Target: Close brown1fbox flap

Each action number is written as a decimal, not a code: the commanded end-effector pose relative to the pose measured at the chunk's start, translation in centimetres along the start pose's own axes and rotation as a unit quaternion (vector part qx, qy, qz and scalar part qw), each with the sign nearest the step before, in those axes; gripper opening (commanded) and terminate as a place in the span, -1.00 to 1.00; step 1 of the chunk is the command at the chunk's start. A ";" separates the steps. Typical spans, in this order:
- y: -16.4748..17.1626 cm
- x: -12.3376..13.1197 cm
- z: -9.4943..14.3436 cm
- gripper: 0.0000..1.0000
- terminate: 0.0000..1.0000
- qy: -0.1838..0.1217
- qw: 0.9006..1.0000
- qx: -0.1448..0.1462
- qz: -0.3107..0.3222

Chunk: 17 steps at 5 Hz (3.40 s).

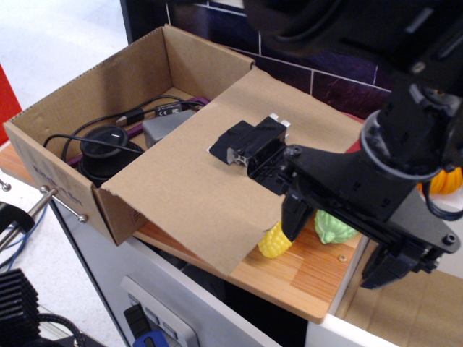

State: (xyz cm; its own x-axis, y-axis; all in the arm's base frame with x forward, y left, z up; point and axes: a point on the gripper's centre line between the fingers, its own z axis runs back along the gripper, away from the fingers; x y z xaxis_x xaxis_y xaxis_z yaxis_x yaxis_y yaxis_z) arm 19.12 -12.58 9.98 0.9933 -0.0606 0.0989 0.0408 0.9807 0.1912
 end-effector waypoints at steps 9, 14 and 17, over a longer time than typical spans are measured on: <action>3.2 -1.2 -4.0 1.00 -1.00 -0.013 0.979 0.155 -0.128; 17.2 -0.9 5.9 1.00 -1.00 0.075 0.930 0.183 -0.310; 26.6 1.0 2.0 1.00 -1.00 0.056 0.887 0.090 -0.449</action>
State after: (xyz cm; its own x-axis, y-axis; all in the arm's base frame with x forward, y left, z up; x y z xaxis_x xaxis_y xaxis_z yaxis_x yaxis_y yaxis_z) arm 20.22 13.41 15.63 0.5445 -0.7965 -0.2631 0.8370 0.4957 0.2318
